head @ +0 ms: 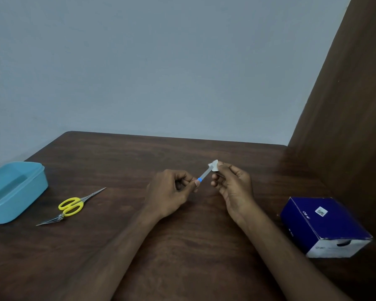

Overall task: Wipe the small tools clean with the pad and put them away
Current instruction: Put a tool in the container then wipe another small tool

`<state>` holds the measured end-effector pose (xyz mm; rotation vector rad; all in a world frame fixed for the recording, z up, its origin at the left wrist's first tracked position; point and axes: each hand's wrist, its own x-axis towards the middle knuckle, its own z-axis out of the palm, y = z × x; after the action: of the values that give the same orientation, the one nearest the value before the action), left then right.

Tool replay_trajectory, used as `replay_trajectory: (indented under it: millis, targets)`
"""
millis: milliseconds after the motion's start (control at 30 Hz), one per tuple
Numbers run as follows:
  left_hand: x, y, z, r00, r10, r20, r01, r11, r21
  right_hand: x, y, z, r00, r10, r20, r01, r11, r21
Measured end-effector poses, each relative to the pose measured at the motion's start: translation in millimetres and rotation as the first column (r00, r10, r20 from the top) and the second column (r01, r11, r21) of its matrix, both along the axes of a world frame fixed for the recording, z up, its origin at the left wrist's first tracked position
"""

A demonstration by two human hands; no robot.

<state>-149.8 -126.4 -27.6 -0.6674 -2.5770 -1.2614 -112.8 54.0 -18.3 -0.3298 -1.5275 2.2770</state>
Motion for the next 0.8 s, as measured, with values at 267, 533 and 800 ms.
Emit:
replay_trajectory:
  millis: [267,533,800]
  targets:
    - [-2,0,-2,1.0,0.025,0.017,-0.025,1.0,0.01,2,2,5,0.999,0.041,0.02,-0.038,0.991,-0.13]
    - [-2,-1,1,1.0,0.006,0.01,-0.006,1.0,0.009,-1,4,-2,0.996,0.09,-0.005,-0.09,0.996,0.002]
    - [-1,-2,-1,0.999,-0.024,-0.023,0.024,1.0,0.002,-4,11,-4,0.995,0.087,0.051,-0.092,0.988,0.12]
